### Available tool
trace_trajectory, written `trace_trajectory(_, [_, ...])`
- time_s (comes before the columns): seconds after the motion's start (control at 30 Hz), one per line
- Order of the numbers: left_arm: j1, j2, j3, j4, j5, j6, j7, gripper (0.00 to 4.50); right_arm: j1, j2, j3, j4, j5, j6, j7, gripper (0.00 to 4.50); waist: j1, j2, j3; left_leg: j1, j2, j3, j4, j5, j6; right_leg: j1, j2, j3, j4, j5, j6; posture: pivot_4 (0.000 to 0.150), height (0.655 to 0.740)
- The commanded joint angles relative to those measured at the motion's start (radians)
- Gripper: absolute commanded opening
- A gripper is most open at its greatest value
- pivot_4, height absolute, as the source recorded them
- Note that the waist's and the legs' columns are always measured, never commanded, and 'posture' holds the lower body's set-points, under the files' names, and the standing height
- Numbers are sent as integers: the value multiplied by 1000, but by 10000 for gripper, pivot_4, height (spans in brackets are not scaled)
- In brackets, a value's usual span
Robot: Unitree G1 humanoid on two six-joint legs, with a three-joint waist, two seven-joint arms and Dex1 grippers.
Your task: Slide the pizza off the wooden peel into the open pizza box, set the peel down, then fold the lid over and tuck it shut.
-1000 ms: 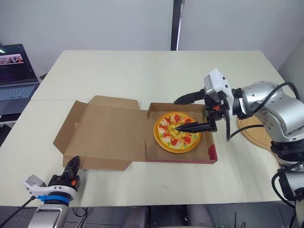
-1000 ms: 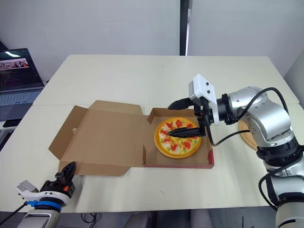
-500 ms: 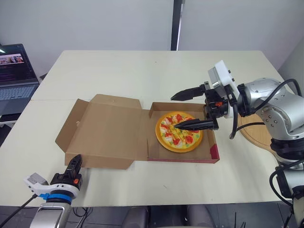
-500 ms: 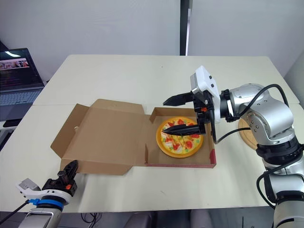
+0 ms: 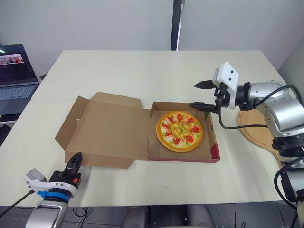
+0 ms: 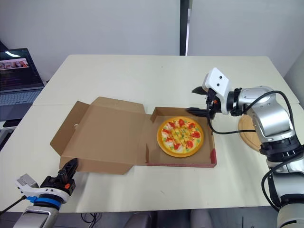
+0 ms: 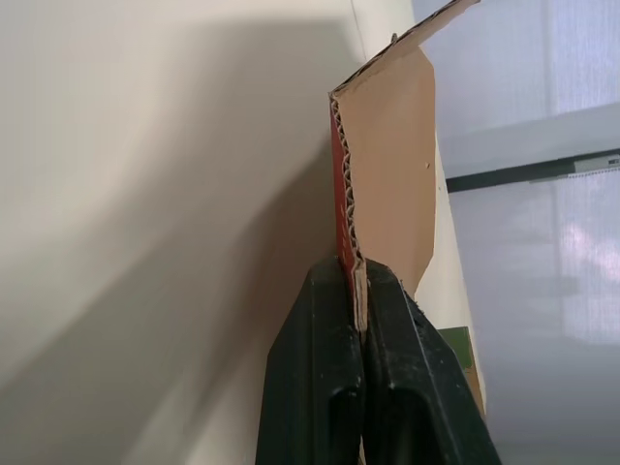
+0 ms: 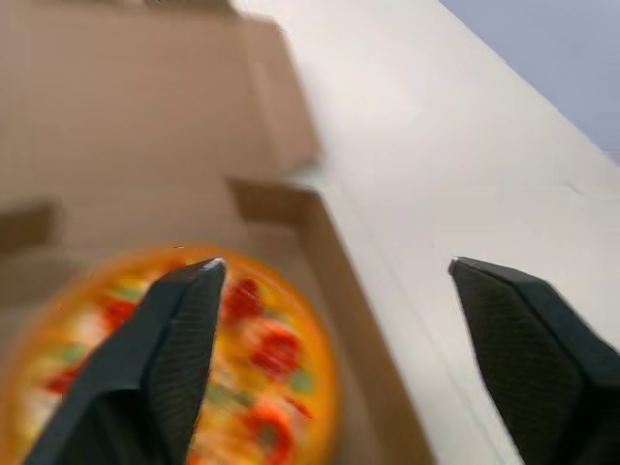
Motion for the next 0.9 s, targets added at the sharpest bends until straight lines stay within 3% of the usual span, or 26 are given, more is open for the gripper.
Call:
trace_trajectory(0.03, [-14, 44, 46, -23, -8, 7, -33, 0, -60, 16, 26, 134, -121, -111, -61, 24846, -1, 0, 0, 0, 0, 0, 0, 0, 0, 0, 0, 0, 0, 0, 0, 1500, 7400])
trace_trajectory(0.27, [-67, 150, 104, 42, -19, 42, -73, 0, -232, 128, 123, 626, -340, -365, -184, 357, -11, 0, 0, 0, 1, 2, -1, 0, 0, -2, 1, 1, 0, 1, -2, 1500, 7400])
trace_trajectory(0.43, [-104, 200, 116, 99, 3, 75, -113, 0, -331, 179, 156, 909, -419, -504, -179, 357, -22, 0, 0, 0, 1, 2, -2, 0, 0, -3, 1, 2, -1, 1, -2, 1500, 7400])
trace_trajectory(0.57, [-173, 282, 136, 196, 30, 116, -183, 0, -361, 194, 166, 999, -432, -549, -43, 357, -24, 0, 0, 0, 1, 1, -2, 0, 0, -3, 1, 1, 0, 1, -2, 1500, 7400])
trace_trajectory(0.73, [-315, 425, 127, 347, 115, 195, -318, 0, -319, 170, 160, 921, -413, -583, 176, 357, -33, 1, 1, 0, 1, 0, -2, 0, 0, -3, 2, 1, 0, 2, -2, 1500, 7400])
trace_trajectory(0.9, [-527, 572, 43, 515, 284, 273, -509, 0, -202, 118, 140, 671, -365, -525, 326, 357, -33, 1, 1, -1, 0, -2, -3, 0, 0, -4, 2, -1, 1, 2, -2, 1500, 7400])
